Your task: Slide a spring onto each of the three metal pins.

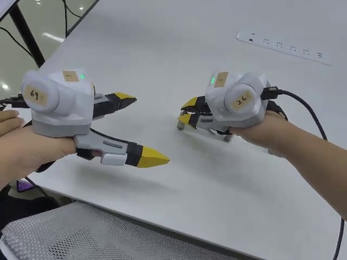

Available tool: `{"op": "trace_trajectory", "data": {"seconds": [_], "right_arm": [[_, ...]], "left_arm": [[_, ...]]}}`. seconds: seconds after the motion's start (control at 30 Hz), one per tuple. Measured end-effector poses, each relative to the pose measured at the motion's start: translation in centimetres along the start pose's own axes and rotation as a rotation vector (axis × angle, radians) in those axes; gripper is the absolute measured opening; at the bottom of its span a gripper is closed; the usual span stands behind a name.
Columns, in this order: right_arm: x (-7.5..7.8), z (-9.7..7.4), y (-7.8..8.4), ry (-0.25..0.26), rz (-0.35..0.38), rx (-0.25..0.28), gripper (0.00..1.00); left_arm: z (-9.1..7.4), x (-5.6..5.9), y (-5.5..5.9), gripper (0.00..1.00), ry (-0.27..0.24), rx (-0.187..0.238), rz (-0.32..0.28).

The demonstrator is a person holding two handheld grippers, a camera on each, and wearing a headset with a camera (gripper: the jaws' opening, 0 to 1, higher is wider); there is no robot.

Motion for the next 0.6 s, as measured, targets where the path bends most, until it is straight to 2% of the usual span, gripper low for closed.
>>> {"op": "trace_trajectory", "data": {"seconds": [0.3, 0.4, 0.5, 0.6], "right_arm": [[0.0, 0.1, -0.3, -0.005, 0.011, -0.005, 0.09], [0.1, -0.3, -0.4, 0.006, 0.013, 0.004, 0.14], [0.3, -0.8, -0.4, 0.013, 0.037, 0.011, 0.15], [0.5, -1.7, -0.6, 0.024, 0.128, 0.055, 0.17]], "left_arm": [[0.4, 0.2, -0.3, 0.96, 0.009, 0.002, 0.000], [0.6, 0.2, -0.5, 0.95, 0.011, 0.001, 0.006], [0.7, 0.3, -0.9, 0.95, 0.013, 0.003, 0.008], [0.9, 0.3, -1.3, 0.95, 0.011, 0.005, 0.014]]}}
Point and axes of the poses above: the centre of the closed fingertips' face, and the gripper's own axes: z roughly forward along the fingers, x roughly to its right, y roughly out of its underside, the point moved 10 cm from there along -z, roughly backward along the fingers, and after that the axes turned 8 degrees about y, right-handed, at the moved point
